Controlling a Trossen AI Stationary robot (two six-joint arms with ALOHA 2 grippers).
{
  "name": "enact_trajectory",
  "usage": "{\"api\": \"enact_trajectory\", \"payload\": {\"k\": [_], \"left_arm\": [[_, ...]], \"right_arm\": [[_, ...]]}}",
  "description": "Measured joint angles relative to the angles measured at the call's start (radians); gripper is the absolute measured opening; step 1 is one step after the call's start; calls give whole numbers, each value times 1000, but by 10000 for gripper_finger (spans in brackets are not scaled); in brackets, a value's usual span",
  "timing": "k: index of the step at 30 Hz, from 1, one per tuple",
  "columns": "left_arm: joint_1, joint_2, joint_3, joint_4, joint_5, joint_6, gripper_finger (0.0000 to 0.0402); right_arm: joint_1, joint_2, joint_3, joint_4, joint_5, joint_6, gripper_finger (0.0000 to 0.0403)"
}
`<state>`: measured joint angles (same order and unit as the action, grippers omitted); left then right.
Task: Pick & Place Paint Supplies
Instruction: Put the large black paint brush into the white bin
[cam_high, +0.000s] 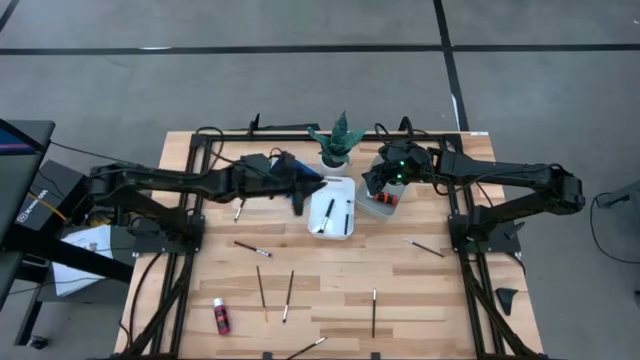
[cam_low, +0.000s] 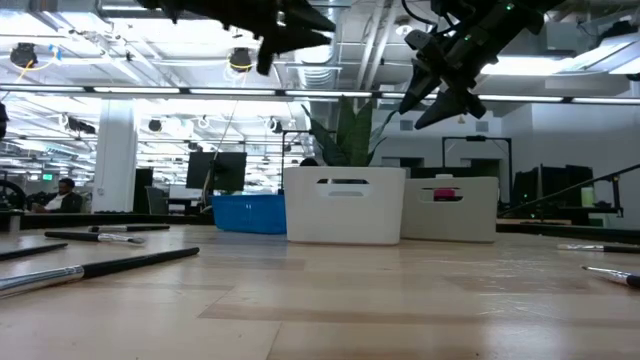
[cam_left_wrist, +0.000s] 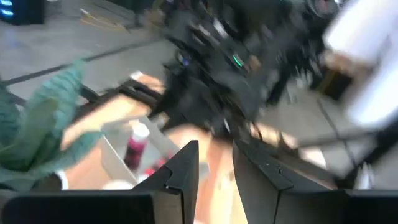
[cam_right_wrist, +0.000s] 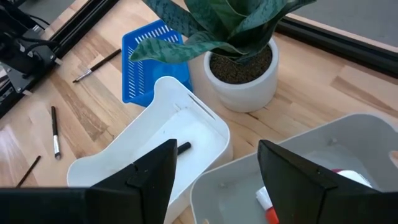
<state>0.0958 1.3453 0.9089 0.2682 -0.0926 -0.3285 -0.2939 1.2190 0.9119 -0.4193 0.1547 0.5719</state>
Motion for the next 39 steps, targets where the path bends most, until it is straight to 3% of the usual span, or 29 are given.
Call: {"api": "enact_trajectory", "payload": {"k": [9,14,19,30,39], "left_arm": [[-230,-97,-1,-655,93,139,92],[-387,-73,-2,-837,66,174,92],[-467,-29,-3,-836,8,168,92],[-471,12,-8,-784,-12,106,92],[-467,12,-166,-734,-12,77,92]], "right_arm": [[0,0,0,3,0,-16,221],[-1,0,0,3,0,-23,221],[0,0,0,7,0,-25,221],[0,-1,0,0,-1,-25,221],[0,-1,0,1,-1,-30,221]]}}
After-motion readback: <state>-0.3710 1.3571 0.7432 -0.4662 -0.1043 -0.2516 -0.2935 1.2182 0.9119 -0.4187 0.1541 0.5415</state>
